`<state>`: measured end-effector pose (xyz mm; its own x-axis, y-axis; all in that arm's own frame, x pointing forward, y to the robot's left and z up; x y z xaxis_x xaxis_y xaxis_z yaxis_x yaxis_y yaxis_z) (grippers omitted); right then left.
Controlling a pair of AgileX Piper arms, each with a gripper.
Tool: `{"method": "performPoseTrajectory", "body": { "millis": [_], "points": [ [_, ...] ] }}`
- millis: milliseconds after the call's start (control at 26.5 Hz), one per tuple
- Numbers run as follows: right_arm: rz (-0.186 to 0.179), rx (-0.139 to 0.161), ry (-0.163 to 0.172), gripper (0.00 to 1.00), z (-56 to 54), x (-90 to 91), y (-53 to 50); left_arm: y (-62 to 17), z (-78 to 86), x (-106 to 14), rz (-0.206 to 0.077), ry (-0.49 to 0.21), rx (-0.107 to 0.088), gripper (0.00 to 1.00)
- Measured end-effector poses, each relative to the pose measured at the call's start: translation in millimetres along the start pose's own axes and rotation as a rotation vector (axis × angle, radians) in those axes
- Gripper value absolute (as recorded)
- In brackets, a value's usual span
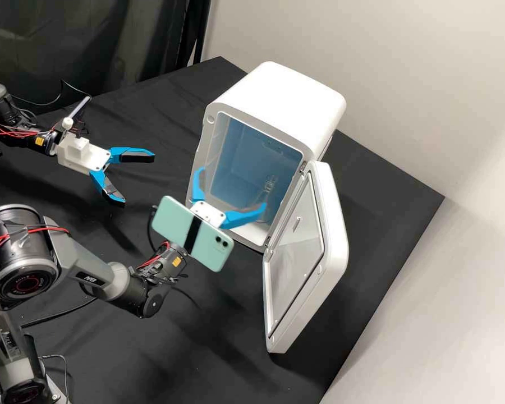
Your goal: Place the flask in the incubator
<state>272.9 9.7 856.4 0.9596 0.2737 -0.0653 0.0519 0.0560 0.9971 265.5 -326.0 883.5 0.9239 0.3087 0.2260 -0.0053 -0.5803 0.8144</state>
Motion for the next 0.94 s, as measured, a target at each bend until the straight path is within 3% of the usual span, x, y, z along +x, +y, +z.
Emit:
{"method": "performPoseTrajectory", "body": {
  "millis": [76,151,227,340,453,604,642,944],
  "points": [
    [-0.078,-0.019,0.031,1.00,-3.8,-3.3,-11.7,0.0,-0.1,0.0,0.000,0.001,-0.001,1.00],
    [-0.132,-0.029,0.039,1.00,-4.1,-8.1,-20.5,0.0,-0.1,0.0,0.000,0.001,-0.001,1.00],
    [-0.154,-0.024,0.030,1.00,-2.8,-12.6,-24.8,0.1,-0.2,0.1,0.002,0.008,-0.003,1.00],
    [-0.155,-0.004,-0.025,1.00,2.8,-28.7,-28.1,0.2,2.4,-2.5,0.027,0.014,-0.004,1.00],
    [-0.114,0.000,-0.062,1.00,0.8,-42.4,-24.6,-1.2,3.3,-4.9,0.029,0.009,-0.004,1.00],
    [-0.022,0.000,-0.109,1.00,-6.9,-61.8,-18.3,-2.1,3.3,-5.8,0.024,0.009,-0.004,1.00],
    [0.007,-0.011,-0.113,1.00,-10.3,-66.8,-14.7,-2.1,3.3,-5.8,0.024,0.009,-0.004,1.00],
    [0.074,0.027,-0.117,1.00,-17.4,-78.4,-5.7,-1.8,3.4,-5.8,0.028,0.008,-0.004,1.00]
  ]
}}
